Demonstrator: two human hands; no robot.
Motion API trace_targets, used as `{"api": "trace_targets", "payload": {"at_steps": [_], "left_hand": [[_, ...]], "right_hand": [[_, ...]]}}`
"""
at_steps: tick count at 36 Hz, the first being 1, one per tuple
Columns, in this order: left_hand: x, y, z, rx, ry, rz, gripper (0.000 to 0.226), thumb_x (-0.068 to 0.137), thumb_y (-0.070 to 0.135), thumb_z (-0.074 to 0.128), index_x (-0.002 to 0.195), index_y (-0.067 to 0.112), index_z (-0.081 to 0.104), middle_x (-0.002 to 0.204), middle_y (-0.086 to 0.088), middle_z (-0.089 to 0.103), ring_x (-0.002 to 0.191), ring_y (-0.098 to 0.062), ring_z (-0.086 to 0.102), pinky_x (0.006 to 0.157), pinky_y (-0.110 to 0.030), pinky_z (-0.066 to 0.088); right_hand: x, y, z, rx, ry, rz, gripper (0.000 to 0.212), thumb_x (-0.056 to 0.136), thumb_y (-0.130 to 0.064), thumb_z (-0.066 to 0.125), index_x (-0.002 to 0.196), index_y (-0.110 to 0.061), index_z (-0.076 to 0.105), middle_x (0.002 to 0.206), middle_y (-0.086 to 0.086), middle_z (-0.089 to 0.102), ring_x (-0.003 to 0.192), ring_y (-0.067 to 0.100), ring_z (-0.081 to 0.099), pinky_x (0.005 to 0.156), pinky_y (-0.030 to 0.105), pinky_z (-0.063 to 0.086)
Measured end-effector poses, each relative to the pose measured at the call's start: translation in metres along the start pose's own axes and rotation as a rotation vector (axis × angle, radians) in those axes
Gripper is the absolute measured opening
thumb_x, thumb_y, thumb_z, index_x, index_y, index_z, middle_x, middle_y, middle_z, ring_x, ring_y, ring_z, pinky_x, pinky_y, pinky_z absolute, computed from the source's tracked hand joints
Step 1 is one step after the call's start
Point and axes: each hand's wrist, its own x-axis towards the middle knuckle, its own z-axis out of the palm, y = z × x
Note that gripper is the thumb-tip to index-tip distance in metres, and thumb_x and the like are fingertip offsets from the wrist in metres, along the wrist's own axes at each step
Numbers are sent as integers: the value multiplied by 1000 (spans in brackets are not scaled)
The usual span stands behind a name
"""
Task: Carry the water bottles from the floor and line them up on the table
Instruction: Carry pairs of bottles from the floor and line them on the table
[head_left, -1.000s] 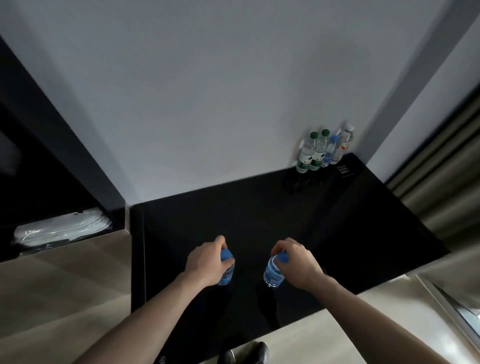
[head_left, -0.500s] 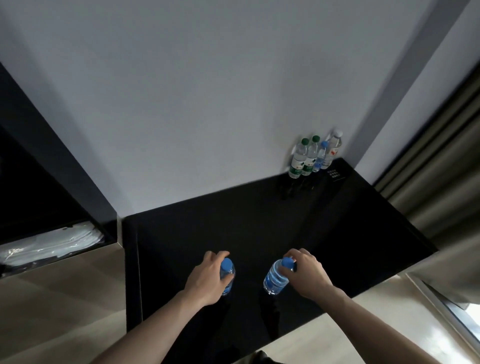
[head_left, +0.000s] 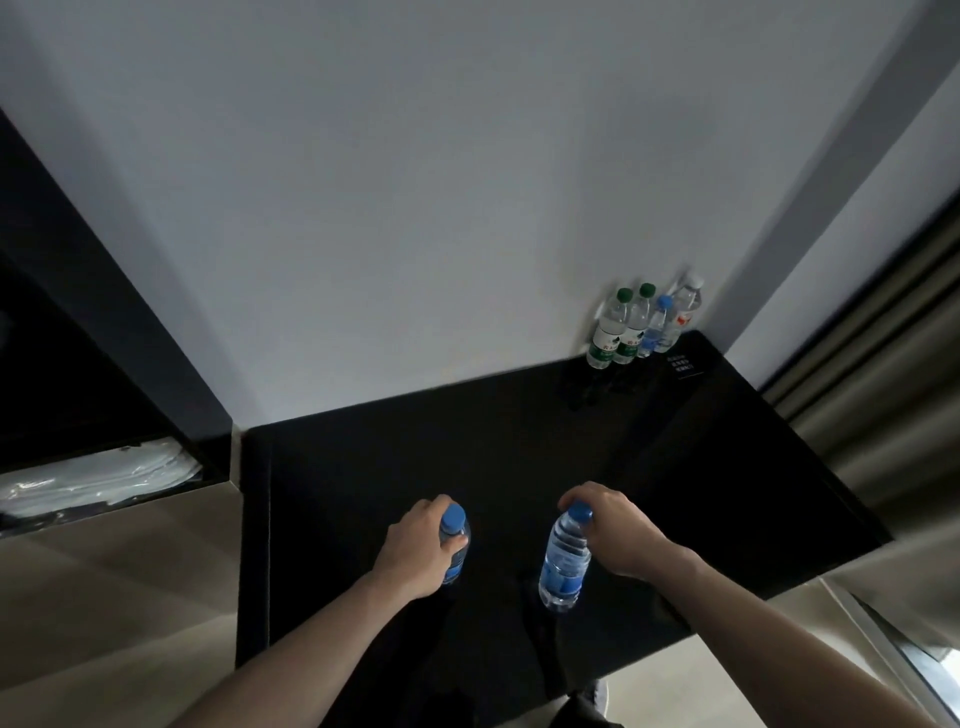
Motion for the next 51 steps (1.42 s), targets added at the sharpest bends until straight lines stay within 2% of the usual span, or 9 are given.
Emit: {"api": "trace_targets", "payload": {"at_steps": [4,13,18,23,26,34,40,47,51], "left_hand": [[12,12,4,-12,22,-27,36,97,34,62,131,28,50,123,6,54,118,-17,57,101,-40,51],[47,52,23,-62,128,-114,35,97,33,63,129,30,51,119,8,55,112,-14,59,98,-39,53],[61,83,39,-90,186,-200,35,96,33,63,129,31,52,120,9,55,114,-15,58,99,-41,53],[72,106,53,-92,241,-266,35,95,34,65,128,33,51,119,11,54,116,-15,59,96,-39,55],[76,113,60,-139,282,-298,32,95,34,65,124,33,51,117,10,55,114,-17,60,93,-40,57],[77,110,70,-216,376,-321,35,95,35,65,126,34,51,115,14,54,112,-14,61,89,-31,56],[97,107,65,-217,351,-269,30,94,35,65,120,33,52,113,12,54,108,-16,62,90,-40,59],[119,117,63,-189,332,-249,27,94,32,66,116,33,51,113,10,53,107,-14,61,90,-37,58],[127,119,68,-200,341,-258,27,93,32,67,114,37,50,111,13,52,108,-16,62,90,-36,58]], "right_hand": [[15,12,-16,-25,-59,-62,36,89,-4,53,109,-33,61,118,-15,54,105,7,55,77,17,46],[59,57,-52,23,-133,-186,10,90,-31,65,90,-39,58,102,-18,56,94,3,56,75,19,48],[81,82,-73,-11,-114,-271,21,89,-28,67,82,-40,51,95,-15,55,83,3,56,66,18,44],[102,99,-97,-85,-120,-375,24,91,-22,64,81,-37,49,95,-13,54,85,5,55,74,25,49],[112,107,-106,-120,-93,-411,22,92,-19,62,83,-35,50,95,-13,53,87,6,53,77,28,50],[119,119,-110,-124,-43,-433,26,92,-13,60,85,-36,50,96,-14,53,88,8,49,75,26,48],[110,119,-98,-25,-103,-369,27,91,-20,65,111,-37,58,112,-18,55,101,5,54,84,23,48],[114,110,-97,18,-113,-347,21,90,-18,65,107,-30,63,107,-12,54,94,8,57,78,22,50],[129,111,-112,-13,-123,-340,22,90,-11,65,101,-30,61,108,-10,53,97,10,57,83,26,52]]}}
